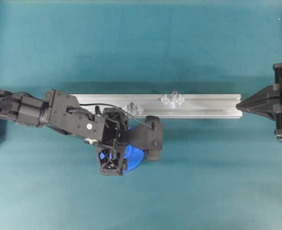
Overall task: Find the location of the shaft and insert the large gear.
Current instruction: 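Lower the left gripper over the blue gear and grasp its hub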
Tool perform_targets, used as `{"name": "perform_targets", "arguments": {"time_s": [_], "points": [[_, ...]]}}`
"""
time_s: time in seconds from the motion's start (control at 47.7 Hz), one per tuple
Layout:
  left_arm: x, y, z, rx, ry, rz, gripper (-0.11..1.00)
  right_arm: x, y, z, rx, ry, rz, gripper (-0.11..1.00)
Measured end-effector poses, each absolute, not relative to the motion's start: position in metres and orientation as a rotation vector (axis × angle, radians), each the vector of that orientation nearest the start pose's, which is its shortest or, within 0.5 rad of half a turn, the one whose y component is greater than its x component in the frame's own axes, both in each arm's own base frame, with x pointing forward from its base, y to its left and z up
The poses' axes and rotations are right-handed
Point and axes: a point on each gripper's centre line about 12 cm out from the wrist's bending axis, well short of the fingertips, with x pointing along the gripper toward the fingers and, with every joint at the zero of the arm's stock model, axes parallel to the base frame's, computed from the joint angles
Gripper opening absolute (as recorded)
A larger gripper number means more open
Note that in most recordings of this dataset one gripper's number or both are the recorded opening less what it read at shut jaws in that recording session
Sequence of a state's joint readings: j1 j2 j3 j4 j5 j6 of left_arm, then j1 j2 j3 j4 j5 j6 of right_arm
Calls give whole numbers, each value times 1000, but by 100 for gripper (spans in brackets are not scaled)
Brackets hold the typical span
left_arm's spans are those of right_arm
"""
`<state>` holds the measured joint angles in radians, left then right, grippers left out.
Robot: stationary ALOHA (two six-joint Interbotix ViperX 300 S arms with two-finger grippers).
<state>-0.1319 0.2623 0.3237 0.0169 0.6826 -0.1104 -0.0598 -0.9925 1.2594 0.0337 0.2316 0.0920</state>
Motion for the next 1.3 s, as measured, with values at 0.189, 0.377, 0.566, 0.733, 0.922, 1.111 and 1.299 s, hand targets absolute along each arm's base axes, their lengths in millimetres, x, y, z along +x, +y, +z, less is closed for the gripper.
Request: {"name": "perform_targets", "arguments": {"time_s": [0.189,0.377,0.566,0.733,0.922,1.111,1.299], "points": [[417,-55,122,7,1269,-44,95,174,-10,205,139,496,-82,-1],[417,-54,122,8,1269,-44,95,174,-9,204,141,497,-83,-1],[417,-55,122,3,1268,-42,94,174,-9,203,139,499,-82,-1],[417,-55,122,6,1272,-43,79,174,-9,203,139,499,-82,-1],[417,-55,123,10,1271,-47,70,174,-9,203,141,499,-83,-1],[417,-55,123,12,1270,-47,70,173,-9,202,139,502,-82,-1],[417,-55,123,11,1267,-47,70,173,-9,201,141,505,-83,-1]]}}
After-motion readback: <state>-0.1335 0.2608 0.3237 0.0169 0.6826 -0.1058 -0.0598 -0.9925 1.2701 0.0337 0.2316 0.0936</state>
